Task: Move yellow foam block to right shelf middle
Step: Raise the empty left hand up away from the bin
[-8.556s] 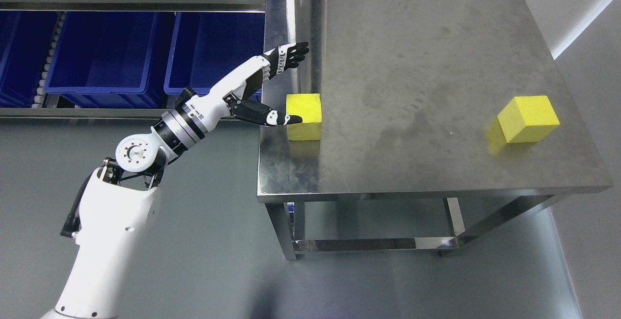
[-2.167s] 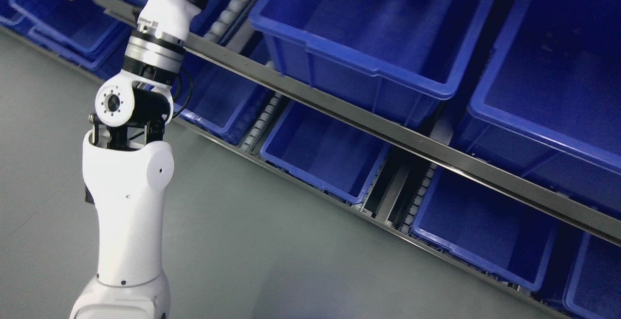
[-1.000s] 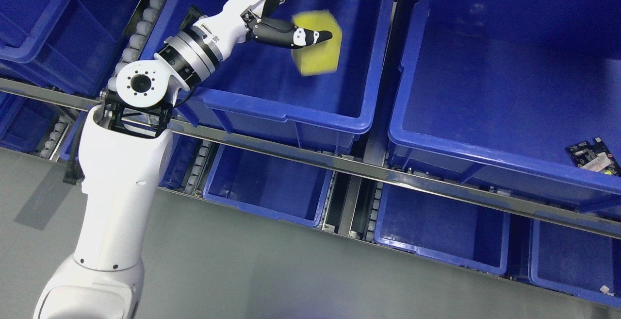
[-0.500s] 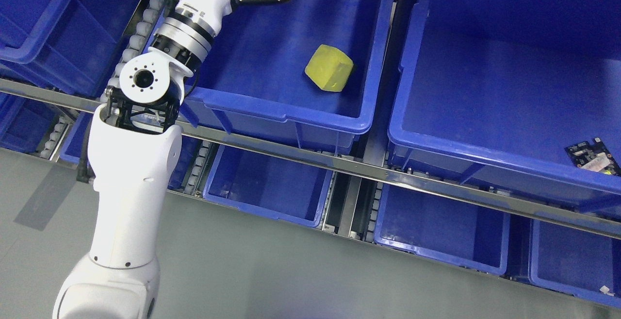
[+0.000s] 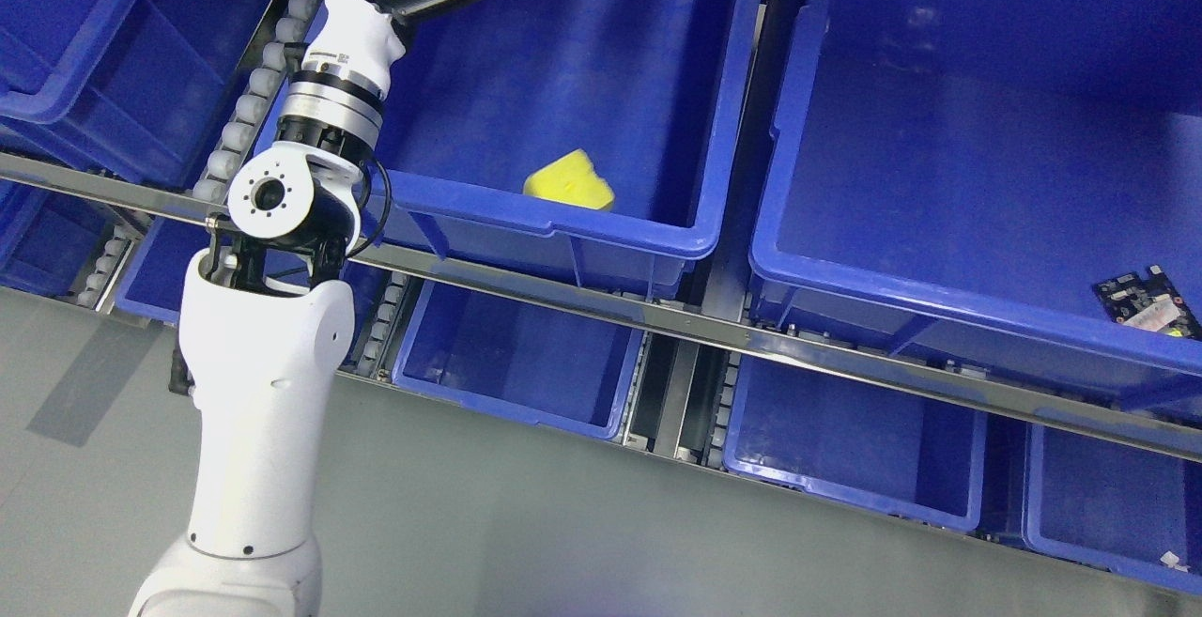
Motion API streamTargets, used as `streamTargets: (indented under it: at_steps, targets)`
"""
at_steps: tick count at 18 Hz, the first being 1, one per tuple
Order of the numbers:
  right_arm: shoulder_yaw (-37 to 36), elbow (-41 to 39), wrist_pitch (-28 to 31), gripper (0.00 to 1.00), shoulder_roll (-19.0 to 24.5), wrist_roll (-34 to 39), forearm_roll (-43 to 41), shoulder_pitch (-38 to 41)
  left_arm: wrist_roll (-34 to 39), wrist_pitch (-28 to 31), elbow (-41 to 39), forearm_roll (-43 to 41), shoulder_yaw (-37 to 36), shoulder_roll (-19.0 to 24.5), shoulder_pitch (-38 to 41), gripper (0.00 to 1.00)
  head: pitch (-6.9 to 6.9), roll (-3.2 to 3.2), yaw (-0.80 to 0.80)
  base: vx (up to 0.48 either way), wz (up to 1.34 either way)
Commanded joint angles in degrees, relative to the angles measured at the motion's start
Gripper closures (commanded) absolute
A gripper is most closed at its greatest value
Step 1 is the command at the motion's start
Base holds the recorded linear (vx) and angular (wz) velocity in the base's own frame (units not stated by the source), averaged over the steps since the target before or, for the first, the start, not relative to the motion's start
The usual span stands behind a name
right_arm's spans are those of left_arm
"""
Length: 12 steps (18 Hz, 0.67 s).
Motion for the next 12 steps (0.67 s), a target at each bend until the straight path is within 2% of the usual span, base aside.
streamTargets:
  at_steps: [1,12]
  targets:
    - [0.0,-1.0,0.03,0.0,-1.0,0.0,0.18,0.09,0.13,0.48,-0.22,2.42,3.27,-0.07,1.79,0.01,0.0,0.0,0.0,0.0,0.0]
    - [0.0,-1.0,0.03,0.0,-1.0,0.0,0.18,0.09,-0.83,0.48,-0.22,2.42,4.94,-0.07,1.61,0.01,0.0,0.0,0.0,0.0,0.0]
